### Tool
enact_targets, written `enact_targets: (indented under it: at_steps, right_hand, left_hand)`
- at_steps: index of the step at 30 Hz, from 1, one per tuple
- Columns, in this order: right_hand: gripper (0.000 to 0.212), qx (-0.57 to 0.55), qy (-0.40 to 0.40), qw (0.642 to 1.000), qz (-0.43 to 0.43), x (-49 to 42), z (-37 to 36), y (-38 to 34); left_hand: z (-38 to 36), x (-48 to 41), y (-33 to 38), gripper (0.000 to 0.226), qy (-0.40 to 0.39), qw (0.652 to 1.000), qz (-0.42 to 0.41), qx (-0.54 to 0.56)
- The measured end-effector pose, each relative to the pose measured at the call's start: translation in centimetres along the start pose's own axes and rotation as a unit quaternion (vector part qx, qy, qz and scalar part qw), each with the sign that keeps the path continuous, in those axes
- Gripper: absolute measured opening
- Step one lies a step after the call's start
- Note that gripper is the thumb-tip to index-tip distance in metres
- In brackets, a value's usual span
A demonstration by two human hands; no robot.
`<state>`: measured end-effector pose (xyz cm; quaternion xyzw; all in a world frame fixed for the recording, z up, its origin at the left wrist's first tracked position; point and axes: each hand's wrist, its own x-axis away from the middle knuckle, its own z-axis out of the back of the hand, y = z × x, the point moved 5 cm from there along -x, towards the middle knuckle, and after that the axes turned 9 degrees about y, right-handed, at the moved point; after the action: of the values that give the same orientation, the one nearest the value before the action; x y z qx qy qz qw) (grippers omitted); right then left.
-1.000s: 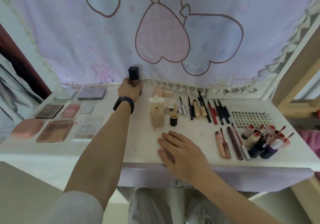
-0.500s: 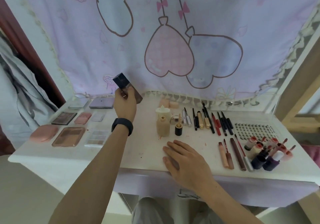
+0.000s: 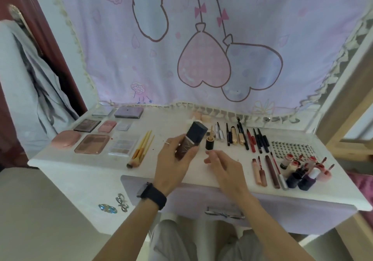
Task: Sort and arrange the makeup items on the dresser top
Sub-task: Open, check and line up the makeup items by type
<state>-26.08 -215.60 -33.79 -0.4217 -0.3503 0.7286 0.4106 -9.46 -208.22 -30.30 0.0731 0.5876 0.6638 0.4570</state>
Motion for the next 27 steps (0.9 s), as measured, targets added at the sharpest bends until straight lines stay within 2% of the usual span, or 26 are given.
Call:
enact_targets:
  at_steps: [4,7,9,11,14,19,22,27]
  right_hand:
    - [0.053,-0.146,0.040,0.987,-0.050,-0.7,1.1,0.1]
    - [0.043,-0.139,0.054,0.986,-0.079,-0.9,1.2,0.4]
    - [0.045,-0.102,0.069,0.988,-0.095,-1.0,1.3,1.1]
    - [0.047,-0.092,0.069,0.987,-0.110,-1.3,1.4,1.7]
    - [0.047,-0.104,0.054,0.983,-0.140,-1.8,1.5,2.2]
    - [0.043,-0.136,0.032,0.977,-0.160,-1.9,1.4,2.6]
    - [0.045,-0.089,0.017,0.985,-0.147,-2.0,1.1,2.8]
    - [0.067,-0.075,-0.019,0.987,-0.139,-2.0,0.7,2.6]
  left_hand:
    - [-2.3,1.6,0.6,0.047,-0.094,0.982,-0.089,-0.135]
    - [-3.6,1.9,1.0,0.050,-0.138,0.947,-0.188,-0.220]
    - [-4.1,1.8,1.0,0.050,-0.148,0.936,-0.208,-0.242]
    - [-4.4,1.6,0.7,0.050,-0.140,0.945,-0.182,-0.231]
    - [-4.7,1.6,-0.4,0.055,-0.120,0.970,-0.097,-0.187]
    - [-5.8,1.5,-1.0,0.076,-0.106,0.975,-0.091,-0.176]
    - [-5.4,1.3,-1.4,0.063,-0.062,0.985,-0.064,-0.149]
    - [-4.8,1.3,-1.4,0.049,-0.007,0.991,-0.070,-0.113]
